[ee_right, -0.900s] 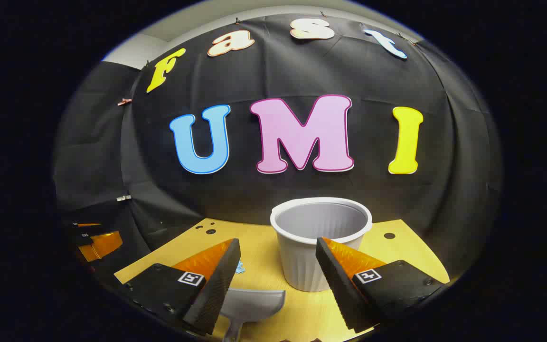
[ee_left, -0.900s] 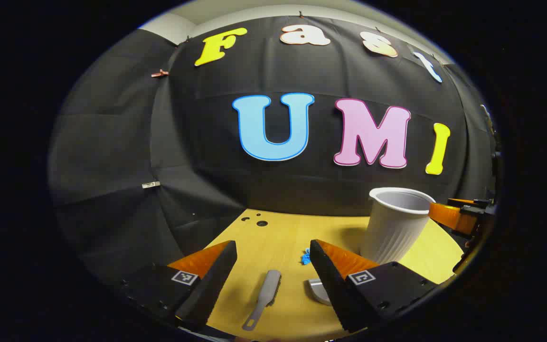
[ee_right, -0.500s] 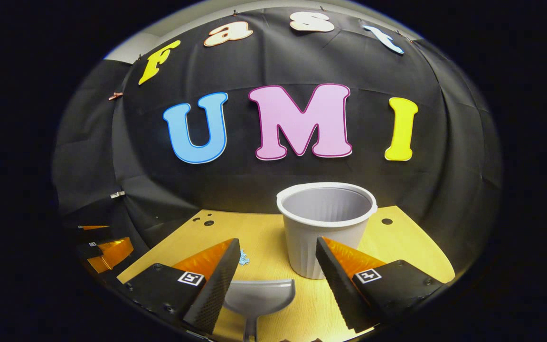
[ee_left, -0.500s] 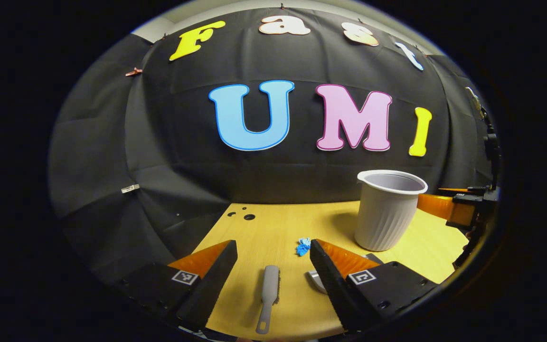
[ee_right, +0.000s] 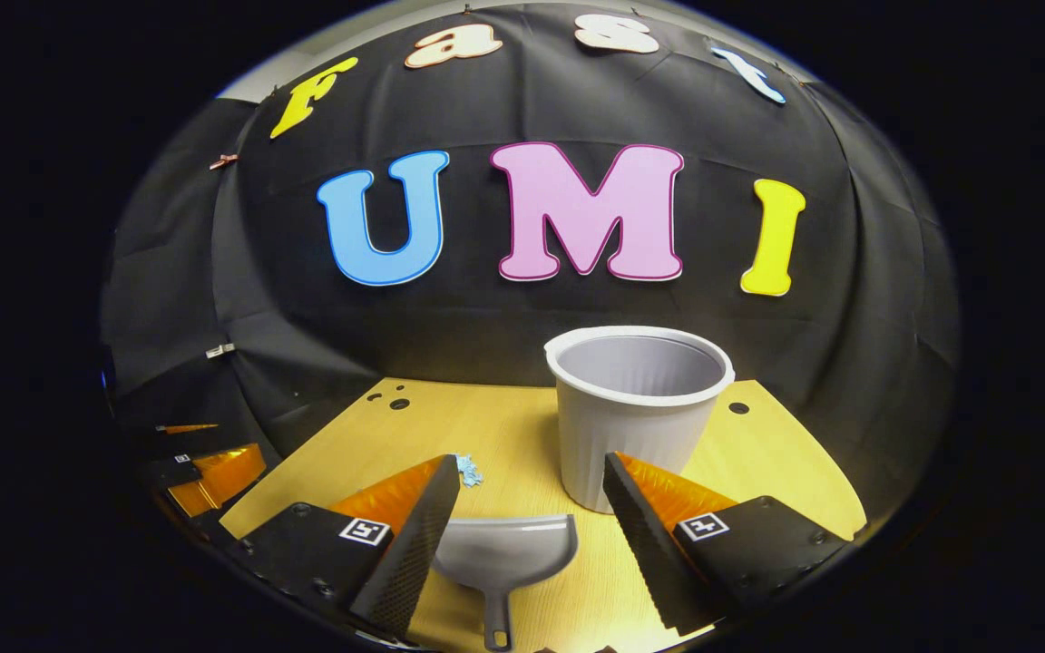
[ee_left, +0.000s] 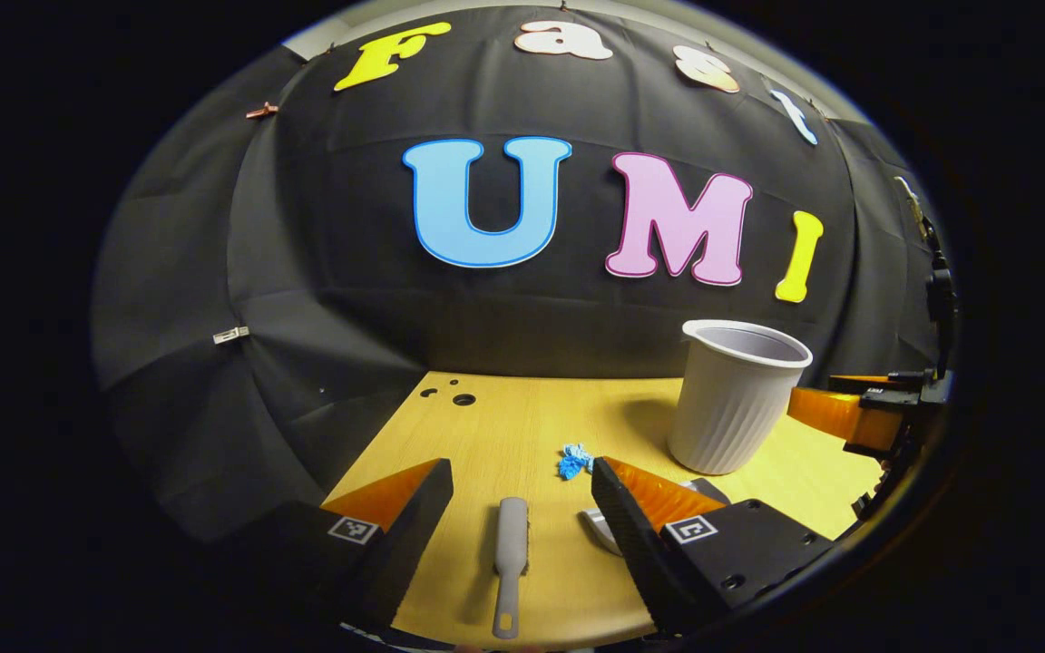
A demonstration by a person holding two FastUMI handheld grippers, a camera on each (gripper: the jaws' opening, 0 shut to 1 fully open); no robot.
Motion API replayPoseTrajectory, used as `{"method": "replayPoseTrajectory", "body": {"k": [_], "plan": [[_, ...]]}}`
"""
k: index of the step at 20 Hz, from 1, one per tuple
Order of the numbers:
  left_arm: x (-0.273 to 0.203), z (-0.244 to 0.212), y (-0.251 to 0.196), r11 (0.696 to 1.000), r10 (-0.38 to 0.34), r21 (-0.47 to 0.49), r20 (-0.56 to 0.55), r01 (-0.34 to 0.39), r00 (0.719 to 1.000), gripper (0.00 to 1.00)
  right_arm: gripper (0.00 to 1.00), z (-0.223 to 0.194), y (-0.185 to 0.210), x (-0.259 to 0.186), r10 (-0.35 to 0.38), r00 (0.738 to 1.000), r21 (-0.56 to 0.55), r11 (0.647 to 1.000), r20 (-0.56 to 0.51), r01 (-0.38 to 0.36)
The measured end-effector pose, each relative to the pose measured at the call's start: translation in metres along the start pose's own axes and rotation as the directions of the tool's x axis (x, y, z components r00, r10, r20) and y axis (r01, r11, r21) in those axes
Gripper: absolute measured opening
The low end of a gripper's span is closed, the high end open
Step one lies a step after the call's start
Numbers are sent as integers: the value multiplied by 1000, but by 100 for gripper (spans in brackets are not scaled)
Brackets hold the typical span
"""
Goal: Pick up the small broom and dustpan from the desktop, sweep the trash into the dustpan with the broom, and then empty the trash into the garbage bin.
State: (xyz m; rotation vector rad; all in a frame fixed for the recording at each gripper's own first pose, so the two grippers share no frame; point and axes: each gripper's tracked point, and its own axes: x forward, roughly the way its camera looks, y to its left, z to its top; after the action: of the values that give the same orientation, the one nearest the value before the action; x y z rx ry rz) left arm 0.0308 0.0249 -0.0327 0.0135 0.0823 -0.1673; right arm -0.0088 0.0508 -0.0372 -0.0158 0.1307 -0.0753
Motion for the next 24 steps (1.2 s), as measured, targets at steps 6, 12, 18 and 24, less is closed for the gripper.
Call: {"method": "replayPoseTrajectory", "body": {"k": [6,12,18,24], "plan": [[7,-11,-6,997,-66,45,-49,68,997,99,99,-4,11,11,22,1000,-19,1000,-21,-23],[27,-52,-19,993,-102,36,-193,111,976,99,99,-26,11,23,34,997,-33,999,-71,-37],[46,-109,-15,997,-49,35,-355,66,933,99,99,-44,5,29,34,991,-22,999,-130,-37],[43,-165,0,999,-7,27,-510,24,860,99,99,-59,-12,27,18,981,-2,1000,-192,-19]]}}
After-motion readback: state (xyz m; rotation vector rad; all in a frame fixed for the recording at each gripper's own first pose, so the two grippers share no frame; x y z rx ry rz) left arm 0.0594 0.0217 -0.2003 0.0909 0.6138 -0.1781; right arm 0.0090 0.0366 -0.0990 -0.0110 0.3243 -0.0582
